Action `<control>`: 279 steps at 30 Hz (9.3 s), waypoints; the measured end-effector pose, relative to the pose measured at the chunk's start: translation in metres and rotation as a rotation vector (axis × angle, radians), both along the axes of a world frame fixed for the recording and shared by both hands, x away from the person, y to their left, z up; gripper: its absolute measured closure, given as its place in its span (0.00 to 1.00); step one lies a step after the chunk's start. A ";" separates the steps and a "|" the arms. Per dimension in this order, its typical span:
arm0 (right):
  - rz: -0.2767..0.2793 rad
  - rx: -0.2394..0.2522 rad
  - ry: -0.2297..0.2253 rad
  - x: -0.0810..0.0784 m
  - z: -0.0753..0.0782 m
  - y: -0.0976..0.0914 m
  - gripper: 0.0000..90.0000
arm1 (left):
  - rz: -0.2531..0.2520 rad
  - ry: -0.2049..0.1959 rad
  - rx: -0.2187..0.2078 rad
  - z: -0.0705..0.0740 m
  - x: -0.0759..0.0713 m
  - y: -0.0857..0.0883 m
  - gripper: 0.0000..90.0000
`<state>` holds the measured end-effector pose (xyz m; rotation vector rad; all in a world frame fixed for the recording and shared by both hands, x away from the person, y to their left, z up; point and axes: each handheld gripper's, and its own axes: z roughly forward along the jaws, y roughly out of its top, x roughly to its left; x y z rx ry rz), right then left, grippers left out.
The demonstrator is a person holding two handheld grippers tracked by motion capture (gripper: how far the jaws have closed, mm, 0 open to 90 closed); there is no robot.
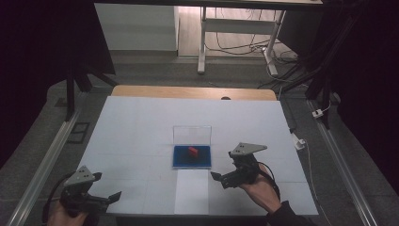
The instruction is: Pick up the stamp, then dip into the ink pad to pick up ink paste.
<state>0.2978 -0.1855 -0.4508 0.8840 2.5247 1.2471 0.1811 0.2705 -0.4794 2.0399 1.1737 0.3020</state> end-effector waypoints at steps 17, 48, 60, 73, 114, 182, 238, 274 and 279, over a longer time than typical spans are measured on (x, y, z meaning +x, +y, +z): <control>0.033 -0.019 0.025 0.020 -0.003 0.027 0.00 | -0.005 0.006 -0.001 0.000 0.001 0.000 0.00; 0.077 -0.144 0.035 0.057 -0.030 0.075 0.00 | -0.018 0.011 -0.010 -0.001 0.001 0.001 0.00; 0.092 -0.167 0.024 0.069 -0.038 0.087 0.16 | -0.017 0.017 -0.012 -0.001 0.002 0.001 0.00; 0.125 -0.181 0.030 0.084 -0.040 0.092 0.73 | -0.019 0.018 -0.011 -0.001 0.002 0.001 0.00; 0.157 -0.137 0.027 0.075 -0.010 0.075 0.89 | -0.029 0.019 -0.016 -0.001 0.002 0.001 0.00; 0.102 -0.228 0.003 0.081 -0.043 0.084 0.89 | -0.031 0.039 -0.020 -0.002 0.005 0.002 0.00; 0.137 -0.188 -0.015 0.070 -0.049 0.099 0.89 | -0.030 0.047 -0.034 -0.002 0.006 0.002 0.00; 0.190 -0.124 -0.004 0.069 -0.031 0.088 0.89 | -0.032 0.049 -0.054 -0.002 0.006 0.005 0.00; 0.202 -0.108 0.008 0.066 -0.025 0.083 0.89 | -0.033 0.048 -0.052 -0.002 0.006 0.004 0.00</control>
